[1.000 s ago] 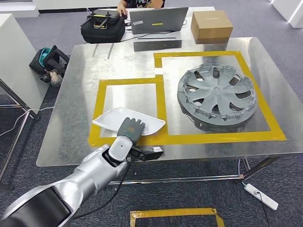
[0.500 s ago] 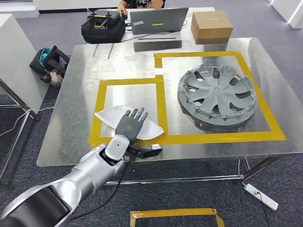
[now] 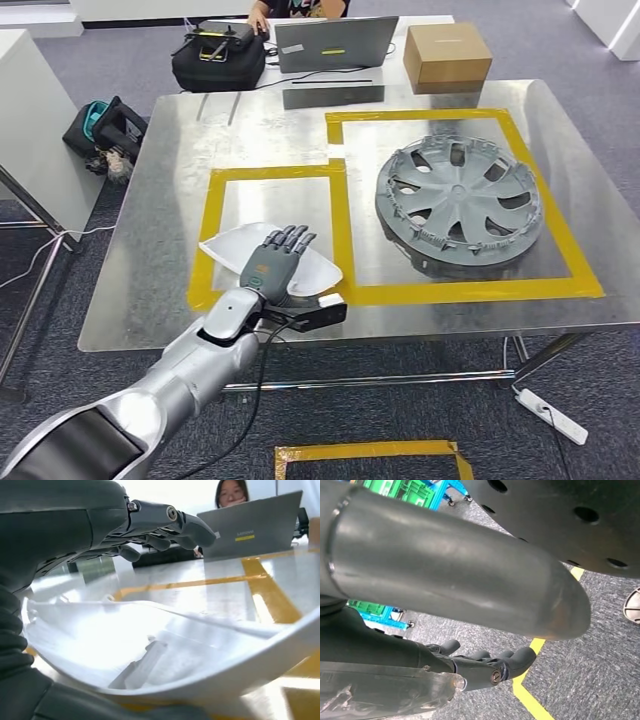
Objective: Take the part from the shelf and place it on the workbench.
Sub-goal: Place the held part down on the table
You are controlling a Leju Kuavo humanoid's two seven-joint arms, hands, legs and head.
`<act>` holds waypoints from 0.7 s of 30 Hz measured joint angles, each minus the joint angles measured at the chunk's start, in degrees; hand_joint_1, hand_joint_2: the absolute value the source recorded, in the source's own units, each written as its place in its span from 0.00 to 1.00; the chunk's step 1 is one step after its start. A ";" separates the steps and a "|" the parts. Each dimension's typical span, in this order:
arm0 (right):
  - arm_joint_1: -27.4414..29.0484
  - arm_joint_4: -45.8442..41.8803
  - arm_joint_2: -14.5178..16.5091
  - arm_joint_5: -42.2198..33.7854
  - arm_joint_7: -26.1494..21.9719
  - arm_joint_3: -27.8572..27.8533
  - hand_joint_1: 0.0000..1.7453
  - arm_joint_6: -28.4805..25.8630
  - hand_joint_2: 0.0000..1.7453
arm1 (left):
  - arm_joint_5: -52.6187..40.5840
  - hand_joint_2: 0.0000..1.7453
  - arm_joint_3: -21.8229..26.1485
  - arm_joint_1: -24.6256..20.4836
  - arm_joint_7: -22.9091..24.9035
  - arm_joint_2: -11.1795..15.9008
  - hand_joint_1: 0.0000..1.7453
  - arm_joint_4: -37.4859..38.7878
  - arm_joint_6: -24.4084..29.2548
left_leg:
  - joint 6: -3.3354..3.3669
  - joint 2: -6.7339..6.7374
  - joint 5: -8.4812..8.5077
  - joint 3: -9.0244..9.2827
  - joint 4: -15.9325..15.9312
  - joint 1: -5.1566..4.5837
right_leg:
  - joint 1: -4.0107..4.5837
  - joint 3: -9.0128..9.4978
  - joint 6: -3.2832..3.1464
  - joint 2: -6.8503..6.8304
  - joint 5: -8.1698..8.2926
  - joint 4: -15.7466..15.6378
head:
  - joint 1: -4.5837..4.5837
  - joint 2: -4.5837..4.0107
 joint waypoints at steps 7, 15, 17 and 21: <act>0.42 0.00 0.00 -1.35 -0.37 -0.44 0.00 -0.89 0.00 | 21.48 0.00 8.69 13.37 -17.37 1.85 0.00 -21.09 0.85 | 0.04 0.04 -0.08 -0.03 0.00 -0.05 | -0.01 -0.06 0.01 0.10 -0.03 0.00 | -0.03 0.00; 0.83 0.00 0.00 -1.91 -0.84 -1.01 0.00 -1.88 0.00 | 23.98 0.00 13.50 25.47 -21.35 7.44 0.00 -43.02 6.32 | 0.03 0.04 -0.14 -0.02 -0.01 -0.02 | 0.01 -0.04 0.01 0.01 -0.10 0.00 | -0.03 0.01; 0.83 0.00 0.00 -1.93 -0.85 -1.07 0.00 -1.90 0.00 | 23.88 0.00 14.07 26.64 -21.37 8.19 0.00 -45.32 6.44 | 0.04 0.03 -0.13 -0.02 -0.01 -0.02 | 0.00 -0.02 0.01 -0.01 -0.10 0.00 | -0.02 0.00; 0.82 0.00 0.00 -1.95 -0.85 -1.17 0.00 -1.90 0.00 | 23.55 0.00 14.49 27.53 -21.45 8.89 0.00 -47.70 6.49 | 0.04 0.03 -0.13 -0.02 -0.01 -0.05 | -0.03 0.01 0.02 -0.01 -0.08 0.00 | -0.02 0.00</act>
